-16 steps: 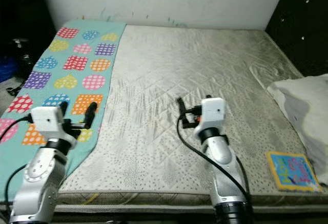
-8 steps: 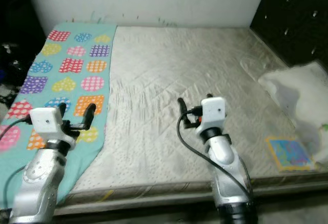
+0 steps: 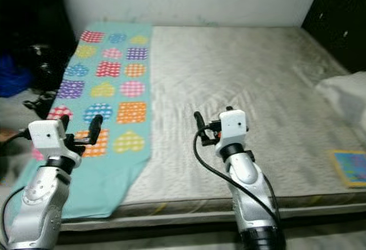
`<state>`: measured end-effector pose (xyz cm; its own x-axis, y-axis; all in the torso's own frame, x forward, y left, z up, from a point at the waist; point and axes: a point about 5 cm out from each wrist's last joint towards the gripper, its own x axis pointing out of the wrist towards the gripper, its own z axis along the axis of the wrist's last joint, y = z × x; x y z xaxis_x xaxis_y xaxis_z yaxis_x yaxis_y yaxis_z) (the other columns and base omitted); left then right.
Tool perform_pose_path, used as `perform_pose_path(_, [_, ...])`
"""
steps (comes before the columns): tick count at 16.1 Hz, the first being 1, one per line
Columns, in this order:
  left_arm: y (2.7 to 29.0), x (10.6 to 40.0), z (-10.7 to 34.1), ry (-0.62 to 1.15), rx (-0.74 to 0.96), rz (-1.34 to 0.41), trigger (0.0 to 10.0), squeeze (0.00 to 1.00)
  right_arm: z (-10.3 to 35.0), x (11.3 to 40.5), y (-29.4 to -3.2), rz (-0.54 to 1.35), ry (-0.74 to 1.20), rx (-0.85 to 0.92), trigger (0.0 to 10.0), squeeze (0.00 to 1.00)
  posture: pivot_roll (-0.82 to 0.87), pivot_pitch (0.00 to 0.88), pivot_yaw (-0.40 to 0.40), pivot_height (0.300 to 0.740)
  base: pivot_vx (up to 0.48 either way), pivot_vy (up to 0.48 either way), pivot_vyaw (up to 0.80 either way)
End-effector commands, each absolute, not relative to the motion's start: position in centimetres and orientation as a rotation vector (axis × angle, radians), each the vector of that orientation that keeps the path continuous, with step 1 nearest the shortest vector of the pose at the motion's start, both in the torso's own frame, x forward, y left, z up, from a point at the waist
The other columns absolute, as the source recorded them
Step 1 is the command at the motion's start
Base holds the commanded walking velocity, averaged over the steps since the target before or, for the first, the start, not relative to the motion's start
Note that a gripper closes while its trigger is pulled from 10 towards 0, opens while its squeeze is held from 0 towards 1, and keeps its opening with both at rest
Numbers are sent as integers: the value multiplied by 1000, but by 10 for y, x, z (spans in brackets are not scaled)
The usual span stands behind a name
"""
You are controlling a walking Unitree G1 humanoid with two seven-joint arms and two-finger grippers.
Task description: Clean up the room
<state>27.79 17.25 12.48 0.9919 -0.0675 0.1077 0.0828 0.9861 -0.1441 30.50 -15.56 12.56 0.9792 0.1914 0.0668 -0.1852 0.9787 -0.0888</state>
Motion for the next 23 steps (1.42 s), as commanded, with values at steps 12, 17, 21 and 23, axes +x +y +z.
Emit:
perform_pose_path(12, [181, 277, 120, -68, -133, -39, 10000, 0, 128, 305, -152, 215, -90, -71, 10000, 0, -48, 105, -22, 740, 0, 480, 153])
perform_pose_path(17, [179, 276, 122, -88, -125, -49, 10000, 0, 128, 306, -153, 207, -84, -60, 10000, 0, -44, 104, -23, 740, 0, 162, 80])
perform_pose_path(21, [177, 276, 123, -93, -133, -72, 10000, 0, 127, 307, -153, 197, -80, -58, 10000, 0, -46, 103, -22, 740, 0, 0, 0])
perform_pose_path(23, [177, 276, 123, -96, -136, -79, 10000, 0, 127, 308, -154, 192, -75, -53, 10000, 0, -46, 102, -22, 740, 0, 0, 0])
